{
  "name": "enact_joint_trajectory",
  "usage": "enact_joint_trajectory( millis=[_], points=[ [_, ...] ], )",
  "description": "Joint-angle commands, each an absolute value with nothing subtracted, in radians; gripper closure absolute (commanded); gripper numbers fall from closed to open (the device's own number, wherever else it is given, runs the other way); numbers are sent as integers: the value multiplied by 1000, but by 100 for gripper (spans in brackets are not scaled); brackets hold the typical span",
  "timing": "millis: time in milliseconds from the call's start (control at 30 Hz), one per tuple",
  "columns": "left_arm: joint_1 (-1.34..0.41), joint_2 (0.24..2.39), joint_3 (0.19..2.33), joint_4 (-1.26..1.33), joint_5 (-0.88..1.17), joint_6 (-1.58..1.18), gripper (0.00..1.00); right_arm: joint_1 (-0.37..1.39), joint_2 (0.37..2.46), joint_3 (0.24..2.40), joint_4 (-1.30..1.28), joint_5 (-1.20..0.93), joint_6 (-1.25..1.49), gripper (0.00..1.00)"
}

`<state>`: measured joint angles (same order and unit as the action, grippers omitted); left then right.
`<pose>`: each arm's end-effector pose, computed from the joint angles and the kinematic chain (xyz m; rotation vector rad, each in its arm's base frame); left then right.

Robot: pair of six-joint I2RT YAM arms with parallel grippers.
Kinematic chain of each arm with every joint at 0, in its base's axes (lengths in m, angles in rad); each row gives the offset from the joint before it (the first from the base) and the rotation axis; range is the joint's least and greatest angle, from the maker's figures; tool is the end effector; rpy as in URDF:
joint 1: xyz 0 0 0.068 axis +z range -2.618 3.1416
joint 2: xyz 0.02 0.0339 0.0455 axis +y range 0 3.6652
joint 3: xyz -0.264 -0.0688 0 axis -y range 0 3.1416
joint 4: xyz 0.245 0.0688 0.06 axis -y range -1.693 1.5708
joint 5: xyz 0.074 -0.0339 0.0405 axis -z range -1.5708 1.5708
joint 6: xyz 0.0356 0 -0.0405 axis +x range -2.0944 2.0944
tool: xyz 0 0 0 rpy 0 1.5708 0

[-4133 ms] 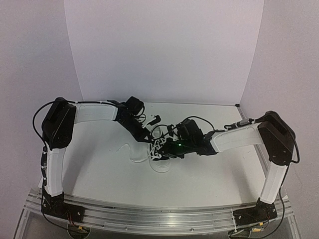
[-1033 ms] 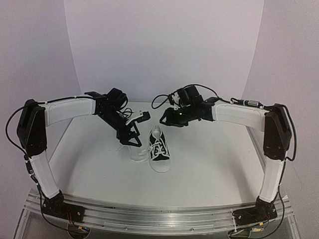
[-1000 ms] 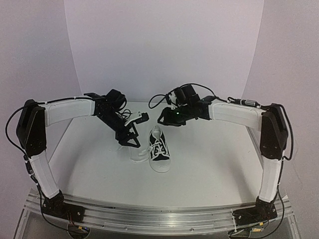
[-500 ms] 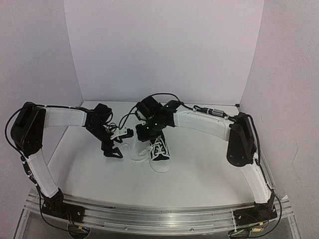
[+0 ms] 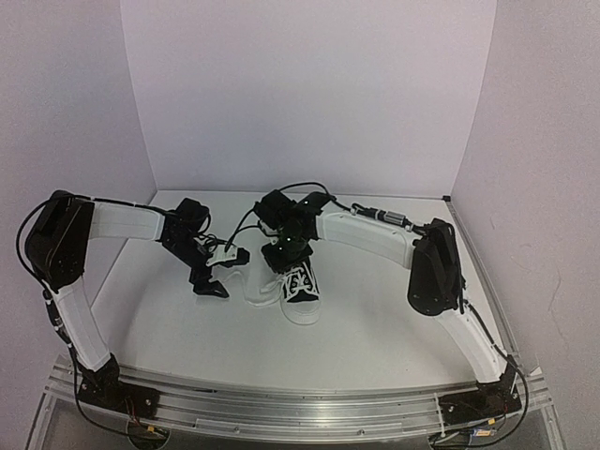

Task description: Tie the shoes

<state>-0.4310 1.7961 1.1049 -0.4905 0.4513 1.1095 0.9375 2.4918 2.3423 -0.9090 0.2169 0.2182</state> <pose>0.3081 -0.1587 0.1628 1.8967 1.7860 -0.3927 0.3226 0.4265 0.2013 -0.8437 2.4541 0.1345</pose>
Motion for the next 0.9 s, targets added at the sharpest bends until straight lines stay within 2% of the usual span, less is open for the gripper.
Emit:
enact_joint_trajectory(
  millis=[0, 233, 867],
  points=[
    [-425, 1810, 1117, -477, 485, 1130, 9, 942, 2543, 2398, -973, 259, 144, 72],
    [-423, 1813, 1124, -468, 482, 1086, 9, 953, 2586, 2438, -985, 258, 100, 75],
    [-424, 1812, 1141, -503, 497, 1054, 9, 1008, 2538, 2396, -1038, 285, -33, 77]
  ],
)
